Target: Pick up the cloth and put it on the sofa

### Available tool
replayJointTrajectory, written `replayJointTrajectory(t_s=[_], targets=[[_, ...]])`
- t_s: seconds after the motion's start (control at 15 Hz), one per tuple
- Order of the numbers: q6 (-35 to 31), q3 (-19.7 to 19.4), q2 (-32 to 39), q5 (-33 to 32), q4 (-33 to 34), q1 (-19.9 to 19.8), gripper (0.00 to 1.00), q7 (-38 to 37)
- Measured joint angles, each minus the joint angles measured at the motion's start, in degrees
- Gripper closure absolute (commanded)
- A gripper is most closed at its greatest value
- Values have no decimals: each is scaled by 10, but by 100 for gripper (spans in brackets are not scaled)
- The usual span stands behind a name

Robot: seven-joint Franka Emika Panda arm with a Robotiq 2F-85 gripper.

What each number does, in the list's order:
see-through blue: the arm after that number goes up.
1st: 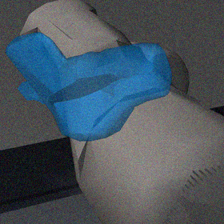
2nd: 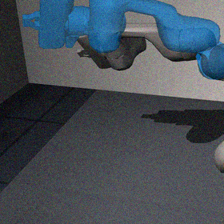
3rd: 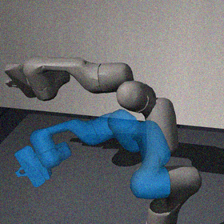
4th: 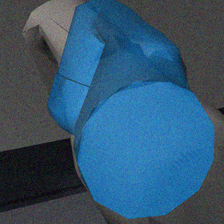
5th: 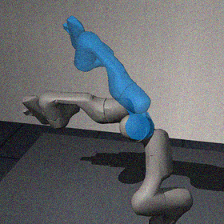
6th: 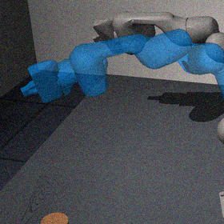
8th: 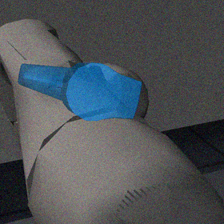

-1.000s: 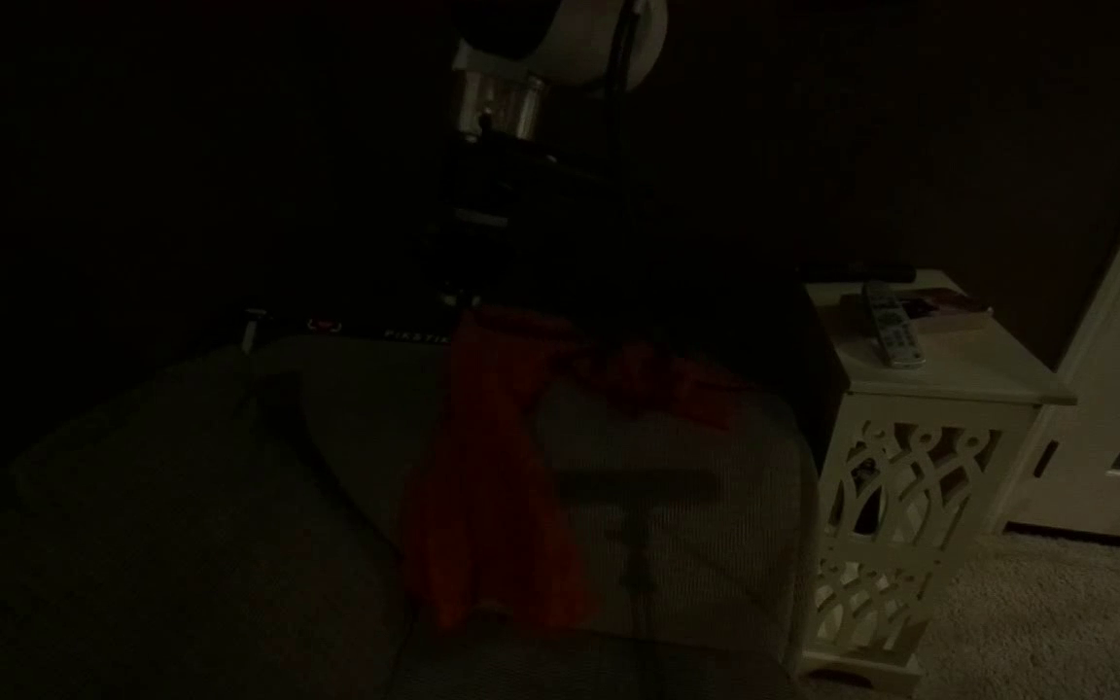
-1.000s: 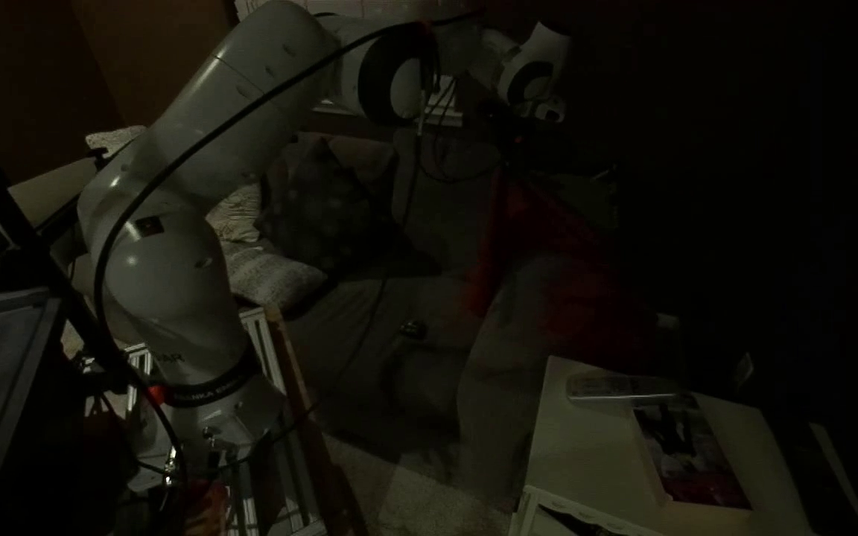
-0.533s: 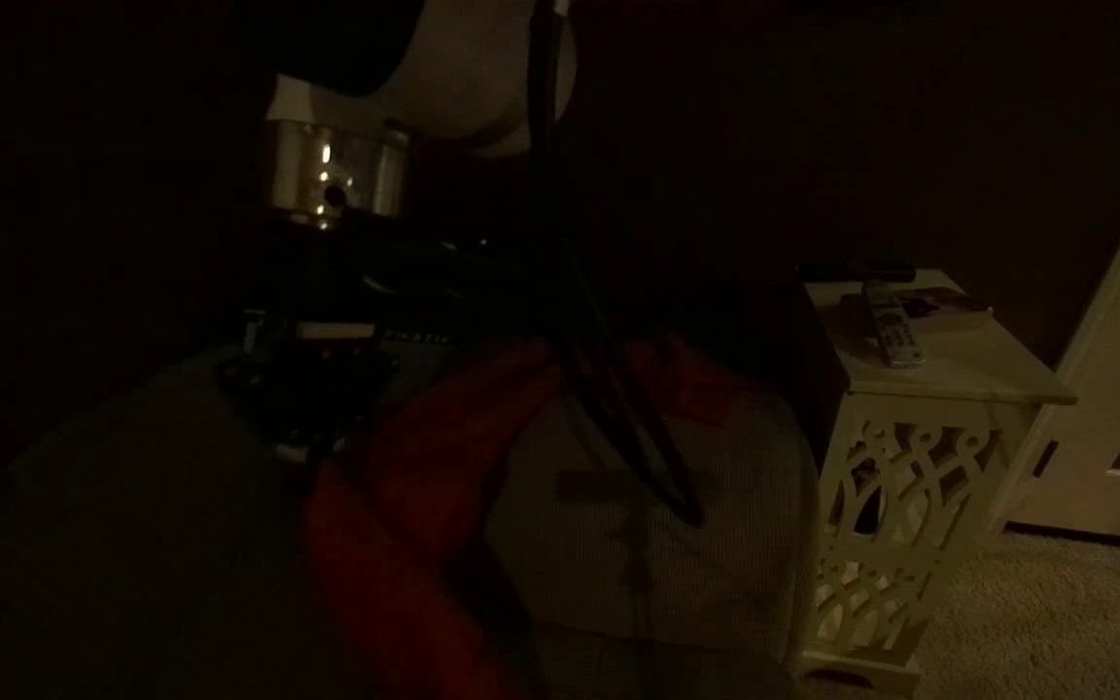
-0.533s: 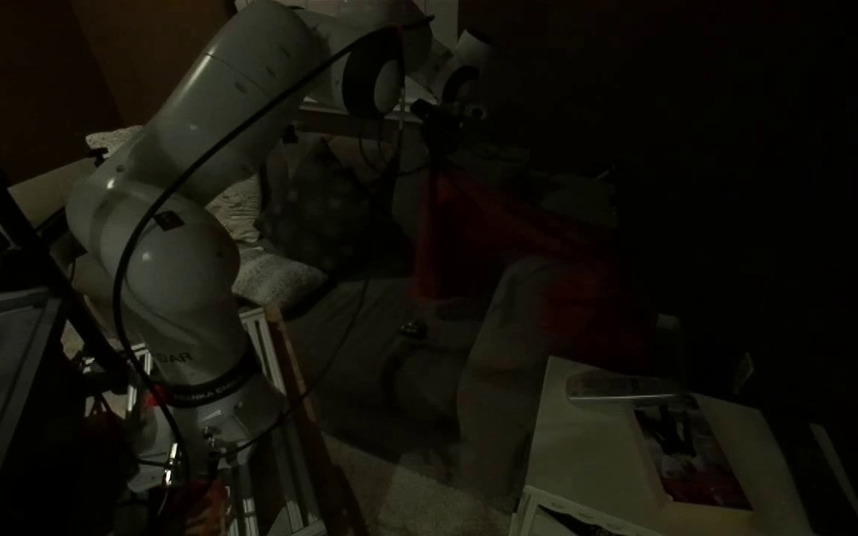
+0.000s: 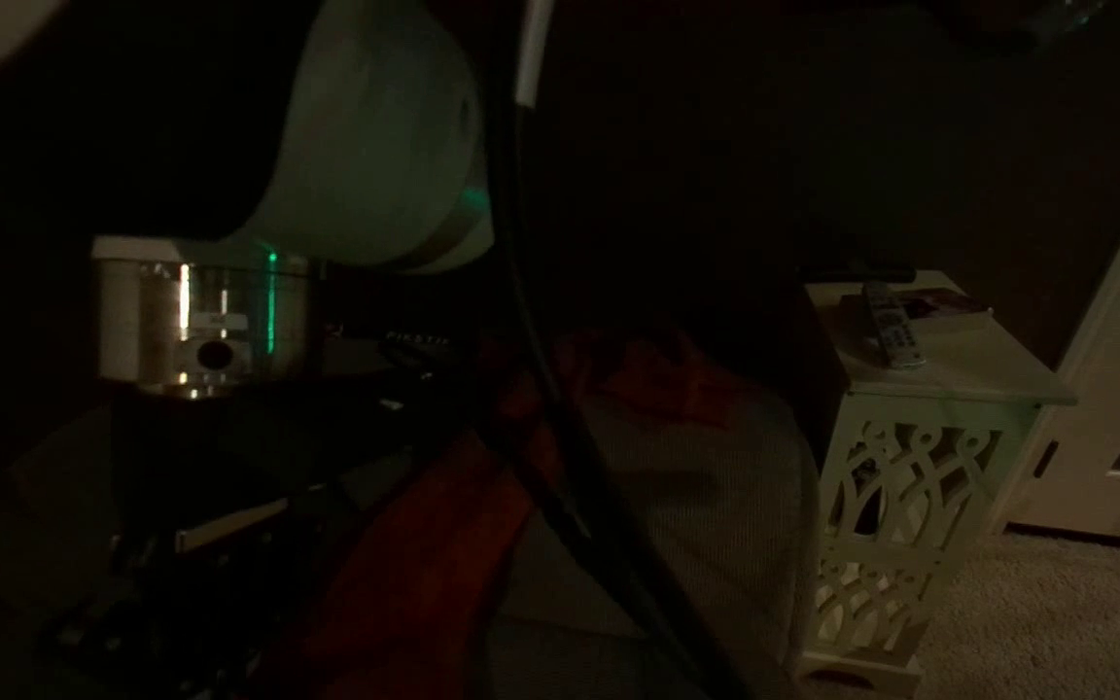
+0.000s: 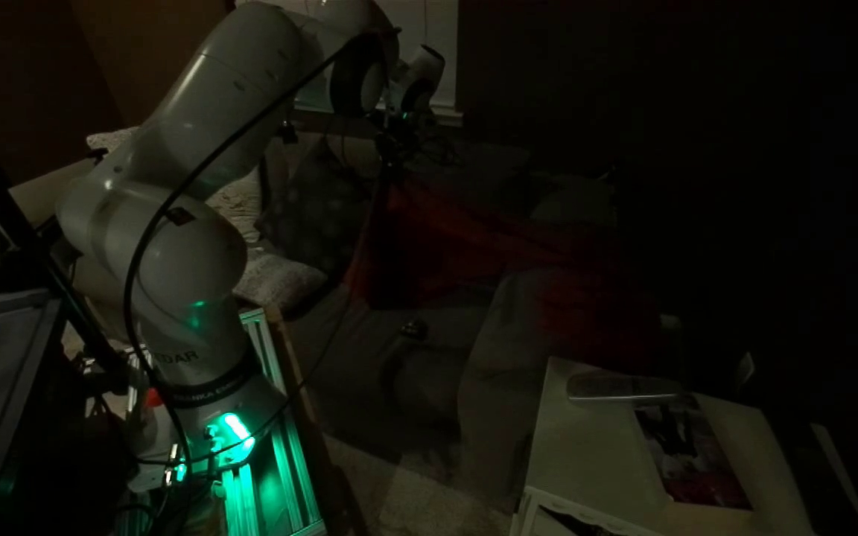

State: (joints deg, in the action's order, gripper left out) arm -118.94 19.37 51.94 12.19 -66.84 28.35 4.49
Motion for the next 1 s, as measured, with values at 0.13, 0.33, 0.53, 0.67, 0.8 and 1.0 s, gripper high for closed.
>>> replayJointTrajectory(t_s=[0.13,0.33,0.53,0.67,0.8,1.0], targets=[[0,0,0,0,0,-9,99,2],[-4,-2,1,-1,0,-9,99,2],[-42,-12,20,-32,9,4,99,11],[-57,-19,51,-65,33,23,99,18],[-63,-32,89,-91,69,45,99,26],[-76,-56,148,-116,140,70,99,31]])
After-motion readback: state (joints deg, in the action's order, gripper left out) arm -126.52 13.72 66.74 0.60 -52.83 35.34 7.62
